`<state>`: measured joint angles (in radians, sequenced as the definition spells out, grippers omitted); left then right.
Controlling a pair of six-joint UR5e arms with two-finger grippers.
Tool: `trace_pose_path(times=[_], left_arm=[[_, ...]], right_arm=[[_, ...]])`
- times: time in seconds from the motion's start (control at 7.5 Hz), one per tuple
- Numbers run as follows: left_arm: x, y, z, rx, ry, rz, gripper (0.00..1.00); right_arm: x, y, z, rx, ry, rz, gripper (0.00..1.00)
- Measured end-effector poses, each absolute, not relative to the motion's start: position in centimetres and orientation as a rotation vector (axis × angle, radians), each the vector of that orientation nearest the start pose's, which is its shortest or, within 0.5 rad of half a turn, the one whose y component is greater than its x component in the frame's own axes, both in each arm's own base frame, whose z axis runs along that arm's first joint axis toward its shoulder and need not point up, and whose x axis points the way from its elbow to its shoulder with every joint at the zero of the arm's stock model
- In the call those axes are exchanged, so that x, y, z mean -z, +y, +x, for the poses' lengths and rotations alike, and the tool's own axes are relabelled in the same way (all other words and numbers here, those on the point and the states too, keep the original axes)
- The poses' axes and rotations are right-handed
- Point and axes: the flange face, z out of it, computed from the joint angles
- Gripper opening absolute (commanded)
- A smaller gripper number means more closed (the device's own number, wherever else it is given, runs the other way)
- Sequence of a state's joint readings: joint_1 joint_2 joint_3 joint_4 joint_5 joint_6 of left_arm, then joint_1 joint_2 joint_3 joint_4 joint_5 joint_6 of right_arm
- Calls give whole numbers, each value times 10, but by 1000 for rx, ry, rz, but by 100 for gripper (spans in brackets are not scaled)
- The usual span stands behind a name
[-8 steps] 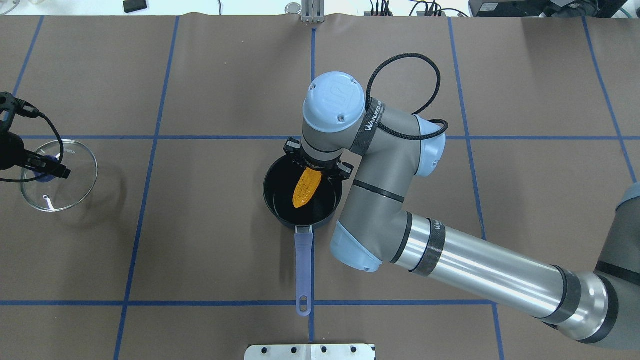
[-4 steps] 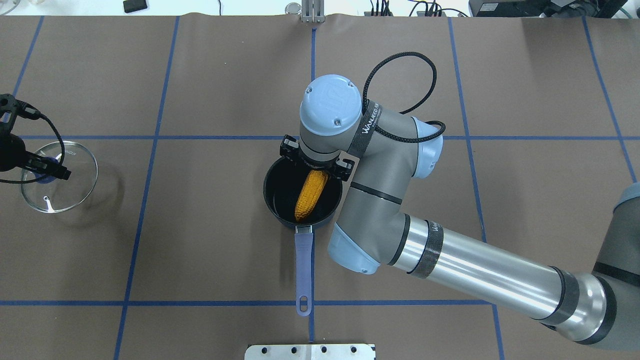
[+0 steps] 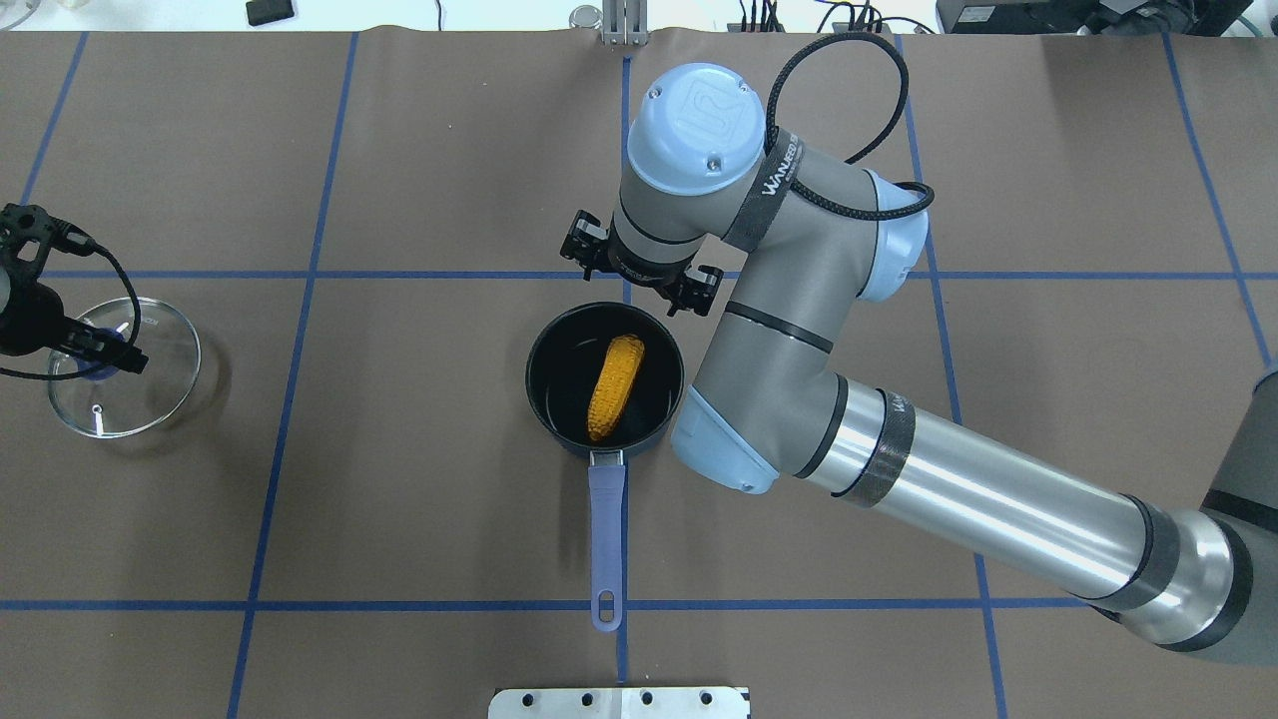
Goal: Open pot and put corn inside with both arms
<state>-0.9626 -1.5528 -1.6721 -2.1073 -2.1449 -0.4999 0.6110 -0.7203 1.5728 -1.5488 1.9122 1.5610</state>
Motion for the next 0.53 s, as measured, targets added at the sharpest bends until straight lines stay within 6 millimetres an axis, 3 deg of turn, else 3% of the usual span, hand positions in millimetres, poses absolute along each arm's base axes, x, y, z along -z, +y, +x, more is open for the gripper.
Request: trace_pose_path(times=[0.53], left_arm=[[-573,-465,238,-292,769,214,70]], right_arm=[[-131,-504,-505,-410,-945,-40,100]])
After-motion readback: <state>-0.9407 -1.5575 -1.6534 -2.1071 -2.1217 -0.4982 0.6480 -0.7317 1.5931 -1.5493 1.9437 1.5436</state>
